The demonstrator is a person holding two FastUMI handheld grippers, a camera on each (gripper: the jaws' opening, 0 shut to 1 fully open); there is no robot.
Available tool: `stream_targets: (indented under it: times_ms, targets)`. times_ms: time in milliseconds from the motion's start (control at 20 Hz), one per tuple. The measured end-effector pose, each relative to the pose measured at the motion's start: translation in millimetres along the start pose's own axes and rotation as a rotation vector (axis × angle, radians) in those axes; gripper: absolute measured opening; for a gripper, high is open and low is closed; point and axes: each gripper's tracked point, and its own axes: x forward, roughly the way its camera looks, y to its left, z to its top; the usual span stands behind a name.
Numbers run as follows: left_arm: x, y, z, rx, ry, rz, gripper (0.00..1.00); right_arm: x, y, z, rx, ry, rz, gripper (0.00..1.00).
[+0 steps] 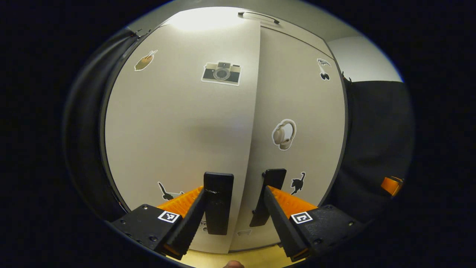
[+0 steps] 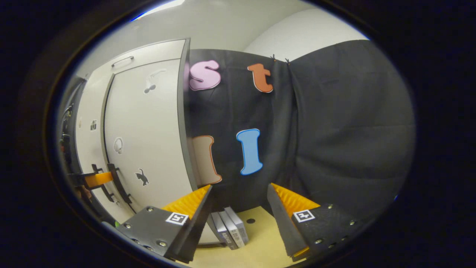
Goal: Grab one shoe with the right hand and put it into the shoe cabinet, grab the other shoe with the left hand and put it into the shoe cabinet; then close the right door with the right hand and the left door with the left hand.
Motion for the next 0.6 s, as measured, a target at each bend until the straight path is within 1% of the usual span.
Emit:
stream_targets:
  times_ms: [400, 600]
  targets:
    - [3, 0, -1, -0.033, 0.022, -0.082, 0.93, -1, 30, -4, -0.011, 0.011, 0.056, 0.87]
    - [-11, 4, 5, -0.047, 0.020, -0.073, 0.94, -13, 51, 2, -0.023, 0.008, 0.114, 0.87]
